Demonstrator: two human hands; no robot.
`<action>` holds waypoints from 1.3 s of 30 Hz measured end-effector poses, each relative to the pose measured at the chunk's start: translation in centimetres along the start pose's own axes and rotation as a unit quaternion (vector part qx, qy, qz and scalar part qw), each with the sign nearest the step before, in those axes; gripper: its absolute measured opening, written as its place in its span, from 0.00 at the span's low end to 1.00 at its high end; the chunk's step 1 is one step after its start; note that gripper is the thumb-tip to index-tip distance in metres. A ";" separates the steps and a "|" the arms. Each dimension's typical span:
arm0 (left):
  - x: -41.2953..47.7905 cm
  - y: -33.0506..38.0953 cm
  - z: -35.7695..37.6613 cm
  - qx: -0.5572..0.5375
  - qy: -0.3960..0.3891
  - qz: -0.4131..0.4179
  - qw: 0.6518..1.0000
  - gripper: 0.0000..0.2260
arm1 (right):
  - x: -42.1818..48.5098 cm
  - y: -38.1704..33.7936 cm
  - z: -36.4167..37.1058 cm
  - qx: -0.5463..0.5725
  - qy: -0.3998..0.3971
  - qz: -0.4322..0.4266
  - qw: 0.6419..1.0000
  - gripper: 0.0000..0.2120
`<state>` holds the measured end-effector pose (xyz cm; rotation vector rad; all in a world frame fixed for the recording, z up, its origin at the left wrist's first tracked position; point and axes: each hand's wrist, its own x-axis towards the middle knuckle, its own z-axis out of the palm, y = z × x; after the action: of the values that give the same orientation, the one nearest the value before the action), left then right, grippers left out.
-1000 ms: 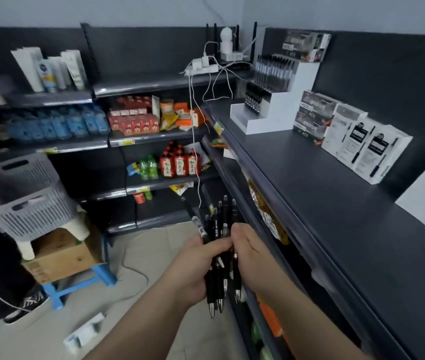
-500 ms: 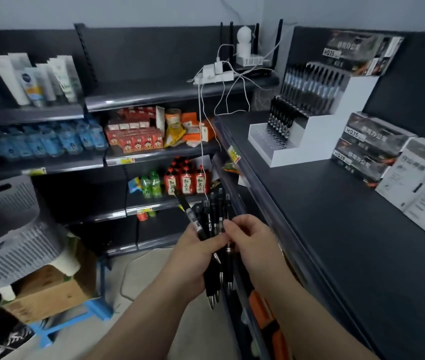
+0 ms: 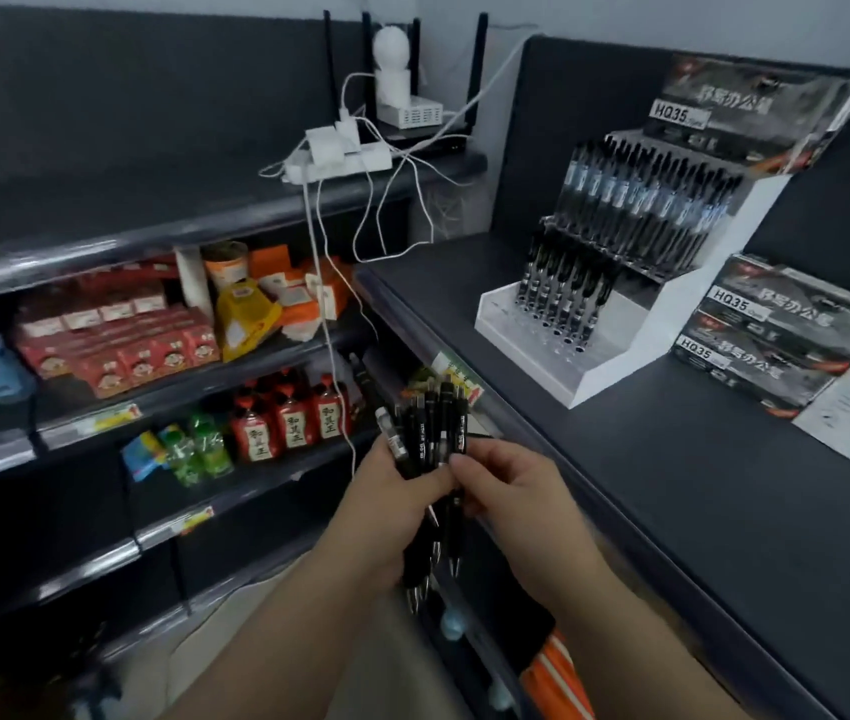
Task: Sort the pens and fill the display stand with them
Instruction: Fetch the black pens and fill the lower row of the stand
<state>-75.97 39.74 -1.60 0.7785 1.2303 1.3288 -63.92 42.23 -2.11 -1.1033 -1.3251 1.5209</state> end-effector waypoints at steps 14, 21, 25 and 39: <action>13.3 2.4 5.7 0.002 -0.071 -0.074 0.995 0.01 | 10.6 -4.5 -9.9 -0.124 0.287 -0.106 0.944 0.01; 17.9 3.6 6.9 0.019 -0.099 -0.071 0.992 0.05 | 13.5 -5.7 -12.9 -0.223 0.376 -0.153 0.886 0.09; 20.6 3.9 8.0 0.024 -0.153 -0.056 0.986 0.05 | 14.8 -5.2 -13.5 -0.277 0.418 -0.136 0.854 0.11; 26.1 4.2 6.9 0.022 -0.304 -0.057 0.951 0.05 | 17.8 -3.6 -9.4 -0.422 0.534 0.015 0.733 0.04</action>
<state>-75.17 67.01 -1.28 1.0354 0.7941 0.8676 -59.79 62.21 -0.92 -2.0957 -1.0571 -0.0175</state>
